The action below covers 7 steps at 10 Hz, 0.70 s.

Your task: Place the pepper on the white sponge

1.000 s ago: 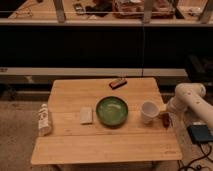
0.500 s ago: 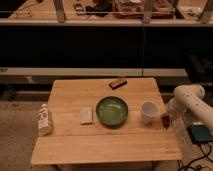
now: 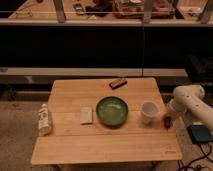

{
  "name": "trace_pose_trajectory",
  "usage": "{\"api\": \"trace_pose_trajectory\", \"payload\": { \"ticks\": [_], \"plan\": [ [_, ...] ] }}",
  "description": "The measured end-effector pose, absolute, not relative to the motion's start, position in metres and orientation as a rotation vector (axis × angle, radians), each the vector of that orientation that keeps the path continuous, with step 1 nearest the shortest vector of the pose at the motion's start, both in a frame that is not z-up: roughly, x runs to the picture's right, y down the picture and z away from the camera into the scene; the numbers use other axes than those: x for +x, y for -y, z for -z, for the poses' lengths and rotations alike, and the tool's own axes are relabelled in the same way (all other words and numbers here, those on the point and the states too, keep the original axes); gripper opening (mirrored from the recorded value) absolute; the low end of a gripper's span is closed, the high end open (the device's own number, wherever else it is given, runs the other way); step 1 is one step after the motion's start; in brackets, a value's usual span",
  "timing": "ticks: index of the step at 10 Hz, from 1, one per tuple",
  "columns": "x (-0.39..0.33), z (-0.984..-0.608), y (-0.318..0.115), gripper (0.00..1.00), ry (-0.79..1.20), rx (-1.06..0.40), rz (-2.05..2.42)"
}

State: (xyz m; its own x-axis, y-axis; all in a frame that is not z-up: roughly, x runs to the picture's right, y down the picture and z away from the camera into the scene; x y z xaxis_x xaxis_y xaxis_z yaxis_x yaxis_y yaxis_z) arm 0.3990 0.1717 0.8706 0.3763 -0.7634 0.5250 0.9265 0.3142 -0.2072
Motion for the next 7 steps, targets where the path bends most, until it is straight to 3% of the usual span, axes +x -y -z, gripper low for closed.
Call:
{"api": "trace_pose_trajectory", "payload": {
  "ticks": [4,7],
  "plan": [
    [0.405,-0.854,-0.153,0.22,0.308,-0.565,1.087],
    [0.395,-0.822,-0.078,0.22,0.198,-0.549,1.123]
  ]
}}
